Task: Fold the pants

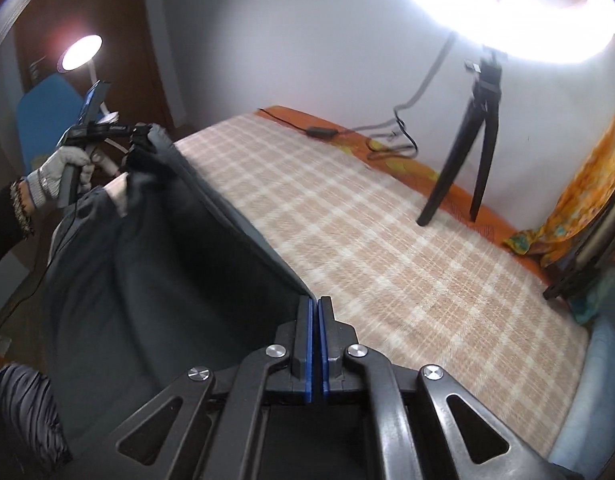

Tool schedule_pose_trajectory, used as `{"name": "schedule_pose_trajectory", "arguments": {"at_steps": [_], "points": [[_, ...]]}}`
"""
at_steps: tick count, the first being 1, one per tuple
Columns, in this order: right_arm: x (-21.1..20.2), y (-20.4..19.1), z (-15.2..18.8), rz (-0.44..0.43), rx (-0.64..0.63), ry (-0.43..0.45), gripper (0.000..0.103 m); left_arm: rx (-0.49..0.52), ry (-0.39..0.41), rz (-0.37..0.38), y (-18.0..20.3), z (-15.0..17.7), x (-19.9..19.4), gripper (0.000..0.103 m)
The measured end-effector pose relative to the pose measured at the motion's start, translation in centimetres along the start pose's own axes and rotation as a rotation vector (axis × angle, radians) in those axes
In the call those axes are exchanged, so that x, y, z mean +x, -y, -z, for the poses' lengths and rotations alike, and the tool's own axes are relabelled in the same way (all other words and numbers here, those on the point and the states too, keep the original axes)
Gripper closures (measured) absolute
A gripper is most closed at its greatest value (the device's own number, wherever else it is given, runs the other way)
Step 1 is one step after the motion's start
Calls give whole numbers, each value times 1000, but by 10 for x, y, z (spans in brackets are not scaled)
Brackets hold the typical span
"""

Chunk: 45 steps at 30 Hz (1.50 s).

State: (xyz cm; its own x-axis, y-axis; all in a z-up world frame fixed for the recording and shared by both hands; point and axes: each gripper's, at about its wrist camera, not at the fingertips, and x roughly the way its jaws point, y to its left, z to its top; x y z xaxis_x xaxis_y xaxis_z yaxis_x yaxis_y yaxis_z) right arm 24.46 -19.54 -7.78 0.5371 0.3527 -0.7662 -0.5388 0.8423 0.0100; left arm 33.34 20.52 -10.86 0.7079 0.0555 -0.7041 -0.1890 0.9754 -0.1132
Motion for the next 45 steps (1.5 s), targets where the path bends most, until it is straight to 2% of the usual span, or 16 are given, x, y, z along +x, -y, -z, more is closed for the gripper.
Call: {"name": "schedule_pose_trajectory", "arguments": {"at_steps": [6,13,19,22,27,29,31,33,34,35,40,43,45], "points": [[-36,-42,22,-4,-40,-1,103,-6,60,16,-16,26,-49,87],[-65,-86,62,-22,-77,-34,103,4,76,19,-34,78,-88,87],[-69,-110,89,-23,-96,-79,103,-4,69,33,-44,114,-102,88],[-70,-120,99,-19,-113,-92,103,-50,39,86,-56,129,-102,88],[-69,-133,112,-17,-132,-106,103,-81,45,135,-66,149,-107,86],[-69,-135,116,-14,-132,-111,103,-132,10,186,-73,155,-104,83],[-68,-134,119,-11,-125,-111,103,-188,7,213,-80,160,-103,79],[-68,-133,119,-11,-116,-109,103,-254,9,259,-85,163,-104,63],[-67,-132,120,-9,-113,-107,103,-294,1,282,-89,165,-104,49],[-67,-132,120,-7,-111,-107,103,-314,-4,291,-91,166,-103,46],[-66,-132,122,0,-113,-107,103,-432,2,380,-102,174,-109,45],[-64,-133,120,-1,-104,-108,103,-513,-9,410,-107,175,-105,45],[-63,-133,121,-1,-96,-107,103,-529,-13,405,-109,175,-104,45]]}}
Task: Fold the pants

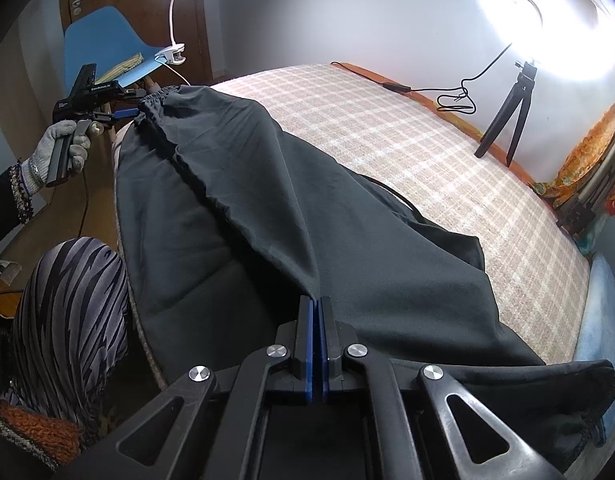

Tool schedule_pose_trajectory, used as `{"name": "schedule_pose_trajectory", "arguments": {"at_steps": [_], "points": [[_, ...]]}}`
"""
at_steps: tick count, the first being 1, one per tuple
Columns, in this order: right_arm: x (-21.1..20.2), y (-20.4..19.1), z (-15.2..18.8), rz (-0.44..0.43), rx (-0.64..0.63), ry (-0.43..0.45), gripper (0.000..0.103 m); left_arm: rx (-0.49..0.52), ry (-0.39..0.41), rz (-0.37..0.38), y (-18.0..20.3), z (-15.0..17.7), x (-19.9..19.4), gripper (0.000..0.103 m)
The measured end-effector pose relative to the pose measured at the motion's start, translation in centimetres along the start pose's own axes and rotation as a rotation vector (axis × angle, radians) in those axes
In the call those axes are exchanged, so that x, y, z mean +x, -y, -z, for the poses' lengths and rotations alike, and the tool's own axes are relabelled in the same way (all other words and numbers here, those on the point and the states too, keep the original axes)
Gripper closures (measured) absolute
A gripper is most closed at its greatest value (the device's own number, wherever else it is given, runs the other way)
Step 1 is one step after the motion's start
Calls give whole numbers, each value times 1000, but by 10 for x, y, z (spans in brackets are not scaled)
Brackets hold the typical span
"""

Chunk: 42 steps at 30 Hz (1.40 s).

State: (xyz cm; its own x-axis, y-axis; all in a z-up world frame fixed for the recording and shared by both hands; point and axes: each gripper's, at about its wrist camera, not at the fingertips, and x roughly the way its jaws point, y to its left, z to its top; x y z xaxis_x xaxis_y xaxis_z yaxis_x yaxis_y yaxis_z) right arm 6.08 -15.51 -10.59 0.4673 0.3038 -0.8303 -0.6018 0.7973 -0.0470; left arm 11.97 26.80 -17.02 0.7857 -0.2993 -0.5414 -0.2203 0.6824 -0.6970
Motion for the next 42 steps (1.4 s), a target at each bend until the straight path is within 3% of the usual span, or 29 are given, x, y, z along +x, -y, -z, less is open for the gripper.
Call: {"name": "schedule_pose_trajectory", "arguments": {"at_steps": [5,7,9,10,11,16,19,21,23,25,30,35,42], "points": [[1,-2,2,11,0,-2,103,-103,-28,-4,-5,0,4,46],[1,-3,3,12,3,-2,103,-90,-20,-1,-5,0,2,48],[1,-4,5,12,5,-4,103,-52,-2,-70,-2,0,0,64],[2,-4,5,16,4,-6,103,-57,-2,-80,-3,1,0,79],[2,-4,5,19,4,-6,103,-81,4,-82,-7,0,0,81],[1,-4,3,24,8,3,102,-111,37,-46,-8,1,-4,81],[0,-4,4,21,10,-1,102,-142,-25,-90,-7,1,4,68],[0,-4,5,25,10,-1,102,-143,-26,-102,-8,2,10,68],[0,-3,5,30,14,1,102,-130,-18,-122,-6,2,14,71],[-1,-5,6,36,11,1,102,-125,-15,-136,-7,0,17,81],[-2,-7,8,54,6,2,102,-121,18,-111,-4,-5,13,93],[-16,-9,5,63,14,43,102,-66,62,-98,5,-20,-4,95],[-37,-34,-3,10,-23,82,102,11,26,-153,-5,-29,-11,95]]}}
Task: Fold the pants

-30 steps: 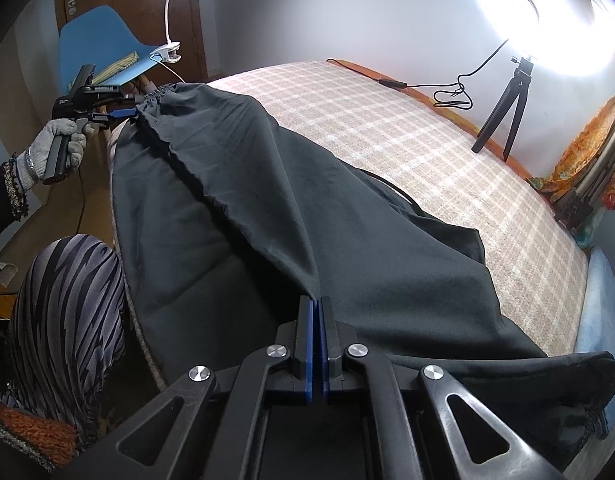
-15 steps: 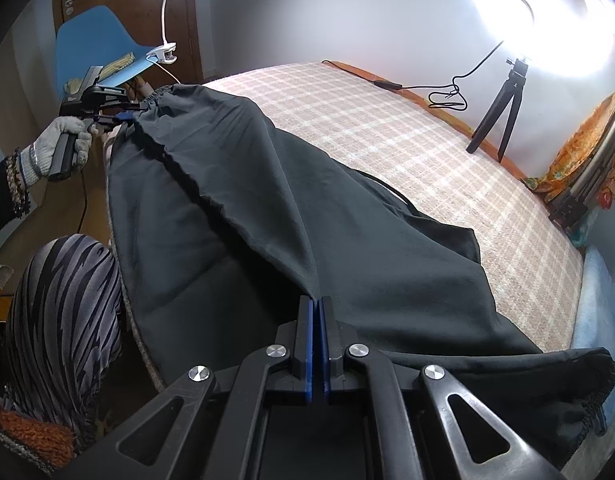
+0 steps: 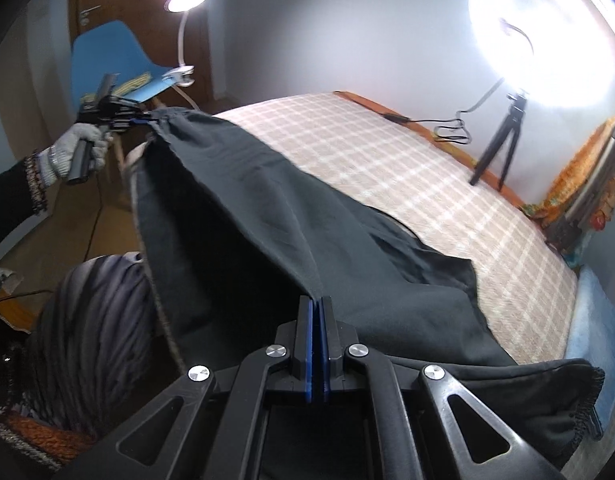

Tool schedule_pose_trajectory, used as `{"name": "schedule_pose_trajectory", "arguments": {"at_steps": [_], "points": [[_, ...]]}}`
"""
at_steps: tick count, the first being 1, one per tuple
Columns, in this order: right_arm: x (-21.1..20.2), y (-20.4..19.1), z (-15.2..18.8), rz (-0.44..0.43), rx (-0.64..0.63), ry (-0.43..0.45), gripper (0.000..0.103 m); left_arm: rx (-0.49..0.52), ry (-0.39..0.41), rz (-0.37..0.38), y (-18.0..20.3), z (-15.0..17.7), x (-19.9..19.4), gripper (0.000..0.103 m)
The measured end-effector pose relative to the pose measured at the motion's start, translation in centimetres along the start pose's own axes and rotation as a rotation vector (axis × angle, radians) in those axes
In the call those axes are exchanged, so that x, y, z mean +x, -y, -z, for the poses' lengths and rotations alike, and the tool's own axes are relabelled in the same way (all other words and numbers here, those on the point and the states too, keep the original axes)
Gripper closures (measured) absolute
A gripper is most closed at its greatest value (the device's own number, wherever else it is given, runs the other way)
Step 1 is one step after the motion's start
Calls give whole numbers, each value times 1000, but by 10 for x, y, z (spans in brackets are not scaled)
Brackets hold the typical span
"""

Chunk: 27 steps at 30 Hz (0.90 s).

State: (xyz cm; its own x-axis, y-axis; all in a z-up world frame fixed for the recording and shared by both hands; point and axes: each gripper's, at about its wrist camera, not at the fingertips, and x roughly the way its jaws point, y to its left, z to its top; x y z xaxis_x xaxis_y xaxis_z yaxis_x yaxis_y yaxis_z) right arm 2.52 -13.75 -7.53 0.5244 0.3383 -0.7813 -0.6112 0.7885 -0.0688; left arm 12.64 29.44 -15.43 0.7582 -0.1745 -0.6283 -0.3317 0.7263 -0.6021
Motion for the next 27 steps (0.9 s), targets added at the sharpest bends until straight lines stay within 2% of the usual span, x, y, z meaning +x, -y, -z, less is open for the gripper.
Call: {"name": "schedule_pose_trajectory", "arguments": {"at_steps": [6,10,18,22,27], "points": [[1,-30,6,-71,-62,-36,103,-35,5,-23,-25,-2,-1,95],[10,-42,9,-83,-109,-85,103,25,-33,-73,-23,0,9,95],[34,-46,14,-118,-102,-177,103,60,-42,-127,-28,7,9,94],[50,-39,12,-110,-82,-215,103,113,-53,-160,-24,8,6,87],[65,-31,14,-112,-32,-222,103,114,-58,-184,-24,7,-9,83]]}}
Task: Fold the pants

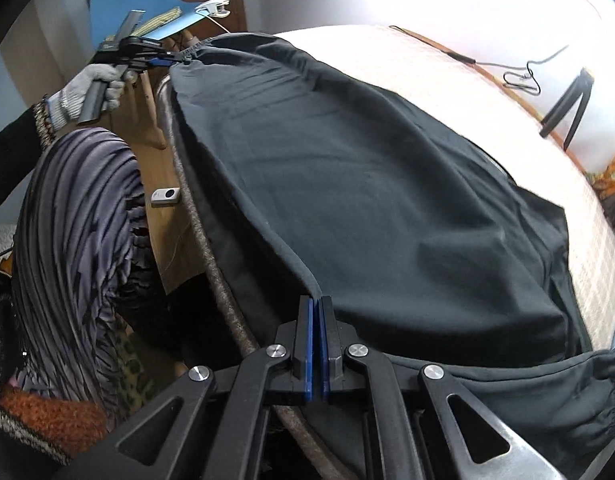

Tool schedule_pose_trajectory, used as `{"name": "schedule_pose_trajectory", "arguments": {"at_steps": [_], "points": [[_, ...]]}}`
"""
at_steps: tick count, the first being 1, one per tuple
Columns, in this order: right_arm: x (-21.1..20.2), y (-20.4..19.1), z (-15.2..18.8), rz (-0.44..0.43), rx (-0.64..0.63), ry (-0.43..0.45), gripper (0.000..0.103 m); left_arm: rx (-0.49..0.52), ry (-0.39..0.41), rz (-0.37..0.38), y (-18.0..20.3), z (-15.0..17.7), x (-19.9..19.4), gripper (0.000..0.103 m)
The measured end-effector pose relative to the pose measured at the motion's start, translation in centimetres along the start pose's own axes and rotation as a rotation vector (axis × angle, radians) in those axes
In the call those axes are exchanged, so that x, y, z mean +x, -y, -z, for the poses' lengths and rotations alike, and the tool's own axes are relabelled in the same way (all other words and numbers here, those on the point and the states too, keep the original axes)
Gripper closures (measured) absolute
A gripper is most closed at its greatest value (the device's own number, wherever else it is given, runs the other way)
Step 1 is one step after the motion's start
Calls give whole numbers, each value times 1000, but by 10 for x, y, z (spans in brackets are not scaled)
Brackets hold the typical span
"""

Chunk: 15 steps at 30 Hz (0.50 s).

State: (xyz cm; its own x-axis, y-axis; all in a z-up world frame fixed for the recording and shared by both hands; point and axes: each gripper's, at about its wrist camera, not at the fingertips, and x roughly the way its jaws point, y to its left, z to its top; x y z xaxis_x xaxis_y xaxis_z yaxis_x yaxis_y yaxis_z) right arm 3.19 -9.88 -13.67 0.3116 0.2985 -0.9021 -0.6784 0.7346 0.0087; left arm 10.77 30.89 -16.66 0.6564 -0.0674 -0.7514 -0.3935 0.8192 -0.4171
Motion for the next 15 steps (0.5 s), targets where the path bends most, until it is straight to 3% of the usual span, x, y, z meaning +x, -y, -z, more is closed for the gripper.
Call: {"name": "schedule_pose_trajectory", "arguments": {"at_steps": [4,6,11,12,14,15], "points": [[9,6,8,-6,55,11,100,35,45,-13,9,-1,-23,82],[13,8,10,-7,77,15,99,56,62,17,19,0,-34,79],[16,11,16,-11,130,52,96,218,57,112,76,14,-50,73],[14,8,16,-12,138,56,93,248,43,145,87,17,-51,73],[10,9,17,-11,155,72,78,311,13,196,110,28,-50,73],[7,8,17,-11,158,78,77,340,1,218,120,33,-49,73]]}}
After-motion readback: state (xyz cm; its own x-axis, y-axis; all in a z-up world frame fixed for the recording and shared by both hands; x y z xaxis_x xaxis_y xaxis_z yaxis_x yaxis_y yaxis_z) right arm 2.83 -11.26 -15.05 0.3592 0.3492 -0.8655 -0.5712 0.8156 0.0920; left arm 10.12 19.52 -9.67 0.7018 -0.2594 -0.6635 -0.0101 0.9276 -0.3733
